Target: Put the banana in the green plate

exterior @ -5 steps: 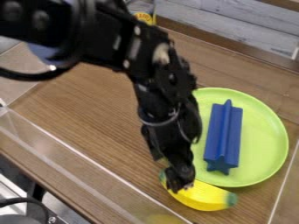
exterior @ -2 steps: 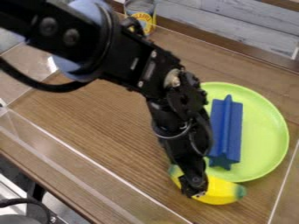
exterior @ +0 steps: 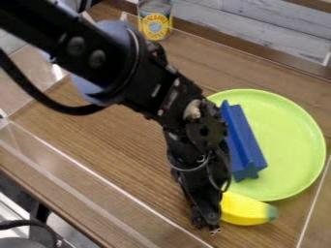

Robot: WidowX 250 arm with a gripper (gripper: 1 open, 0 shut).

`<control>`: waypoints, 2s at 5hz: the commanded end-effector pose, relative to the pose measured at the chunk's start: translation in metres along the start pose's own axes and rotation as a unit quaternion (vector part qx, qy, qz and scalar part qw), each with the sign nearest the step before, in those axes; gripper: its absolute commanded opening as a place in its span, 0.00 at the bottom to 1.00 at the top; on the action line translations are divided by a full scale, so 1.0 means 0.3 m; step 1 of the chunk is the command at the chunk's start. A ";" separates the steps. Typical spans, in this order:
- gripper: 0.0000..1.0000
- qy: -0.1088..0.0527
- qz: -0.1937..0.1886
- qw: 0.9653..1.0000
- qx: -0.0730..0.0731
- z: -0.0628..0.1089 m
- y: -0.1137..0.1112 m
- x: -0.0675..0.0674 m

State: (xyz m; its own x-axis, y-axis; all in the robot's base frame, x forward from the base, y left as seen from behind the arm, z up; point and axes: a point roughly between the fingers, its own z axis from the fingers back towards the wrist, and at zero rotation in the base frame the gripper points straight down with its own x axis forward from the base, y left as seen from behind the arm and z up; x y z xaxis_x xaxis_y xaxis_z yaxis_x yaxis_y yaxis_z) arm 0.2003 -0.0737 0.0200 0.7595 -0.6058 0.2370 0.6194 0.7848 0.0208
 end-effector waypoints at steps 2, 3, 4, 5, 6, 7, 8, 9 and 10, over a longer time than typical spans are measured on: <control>0.00 -0.014 0.000 1.000 0.004 0.001 0.001 0.022; 0.00 -0.016 0.000 1.000 0.003 0.001 -0.004 0.023; 0.00 -0.018 0.001 1.000 0.002 0.001 -0.009 0.025; 0.00 -0.021 0.003 1.000 0.001 0.001 -0.016 0.027; 0.00 -0.024 0.005 1.000 0.002 0.000 -0.007 0.036; 0.00 -0.026 0.007 1.000 0.004 -0.001 0.002 0.044; 0.00 -0.029 0.009 1.000 0.005 -0.001 0.010 0.052; 0.00 -0.033 0.011 0.999 0.007 -0.002 0.020 0.060; 0.00 -0.037 0.014 0.999 0.009 -0.003 0.029 0.069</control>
State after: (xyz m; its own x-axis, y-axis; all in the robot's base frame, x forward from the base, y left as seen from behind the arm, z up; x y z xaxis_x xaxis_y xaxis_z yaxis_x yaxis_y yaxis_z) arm 0.2168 -0.0796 0.0213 0.7603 -0.5789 0.2947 0.5994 0.8000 0.0252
